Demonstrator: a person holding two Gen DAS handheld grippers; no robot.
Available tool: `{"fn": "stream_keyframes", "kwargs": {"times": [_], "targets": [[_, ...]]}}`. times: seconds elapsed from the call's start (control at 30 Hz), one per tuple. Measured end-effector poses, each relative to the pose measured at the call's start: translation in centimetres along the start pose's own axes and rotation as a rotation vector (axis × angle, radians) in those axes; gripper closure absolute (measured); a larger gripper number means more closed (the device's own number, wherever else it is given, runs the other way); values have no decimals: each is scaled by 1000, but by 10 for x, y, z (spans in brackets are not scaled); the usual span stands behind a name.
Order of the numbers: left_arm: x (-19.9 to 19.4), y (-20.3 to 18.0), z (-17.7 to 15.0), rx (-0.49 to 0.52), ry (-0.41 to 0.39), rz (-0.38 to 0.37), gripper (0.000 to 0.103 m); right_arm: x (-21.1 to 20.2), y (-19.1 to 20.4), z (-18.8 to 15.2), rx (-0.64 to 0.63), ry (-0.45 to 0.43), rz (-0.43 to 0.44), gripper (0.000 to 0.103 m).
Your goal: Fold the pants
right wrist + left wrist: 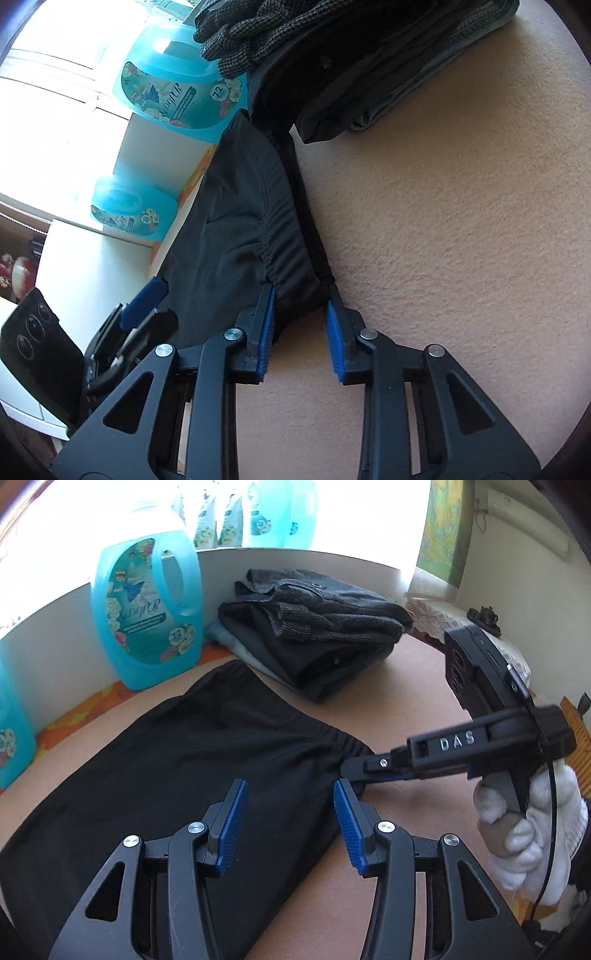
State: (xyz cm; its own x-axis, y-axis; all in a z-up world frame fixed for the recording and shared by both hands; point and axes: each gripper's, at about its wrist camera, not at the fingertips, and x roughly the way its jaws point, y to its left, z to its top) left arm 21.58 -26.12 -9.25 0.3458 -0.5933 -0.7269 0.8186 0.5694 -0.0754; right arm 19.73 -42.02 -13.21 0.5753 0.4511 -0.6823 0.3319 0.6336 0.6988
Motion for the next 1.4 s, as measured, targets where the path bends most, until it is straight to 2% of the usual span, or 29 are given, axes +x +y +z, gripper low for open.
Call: {"fn": "stream_keyframes", "kwargs": {"times": [0.13, 0.2, 0.4, 0.43, 0.47, 0.53, 0.57, 0.6, 0.63, 0.67, 0.7, 0.93, 1.03, 1.3, 1.4], "targets": [[11, -35, -10, 158, 24, 43, 56, -5, 14, 3, -49, 0, 11, 77], [19, -46, -12, 202, 37, 65, 56, -9, 21, 7, -64, -4, 28, 77], [42, -49, -7, 189, 37, 126, 57, -17, 34, 14, -111, 12, 42, 77], [45, -46, -6, 176, 42, 125, 68, -20, 33, 14, -114, 16, 54, 77], [48, -43, -7, 161, 44, 112, 86, -22, 33, 15, -119, 21, 63, 77], [52, -34, -8, 114, 49, 82, 95, -28, 33, 18, -132, 9, 72, 77], [53, -30, -8, 87, 48, 60, 97, -32, 32, 21, -136, -11, 66, 74], [52, -26, -8, 67, 42, 50, 97, -35, 30, 24, -137, -29, 57, 68], [50, -24, -8, 56, 35, 43, 98, -37, 28, 29, -134, -46, 45, 53], [48, -22, -8, 51, 30, 36, 98, -37, 26, 34, -128, -58, 33, 43], [45, -21, -7, 47, 21, 29, 98, -34, 24, 39, -125, -55, 17, 40], [24, -13, -9, -6, -34, 2, 99, 3, 22, 64, -76, 9, 39, 37], [23, -14, -9, 2, -36, -1, 99, 18, 26, 70, -54, 14, 62, 32], [27, -23, -12, 32, -33, -15, 99, 51, 30, 86, 25, 31, 111, 32], [29, -26, -13, 35, -36, -15, 99, 61, 36, 90, 1, 41, 64, 32]]}}
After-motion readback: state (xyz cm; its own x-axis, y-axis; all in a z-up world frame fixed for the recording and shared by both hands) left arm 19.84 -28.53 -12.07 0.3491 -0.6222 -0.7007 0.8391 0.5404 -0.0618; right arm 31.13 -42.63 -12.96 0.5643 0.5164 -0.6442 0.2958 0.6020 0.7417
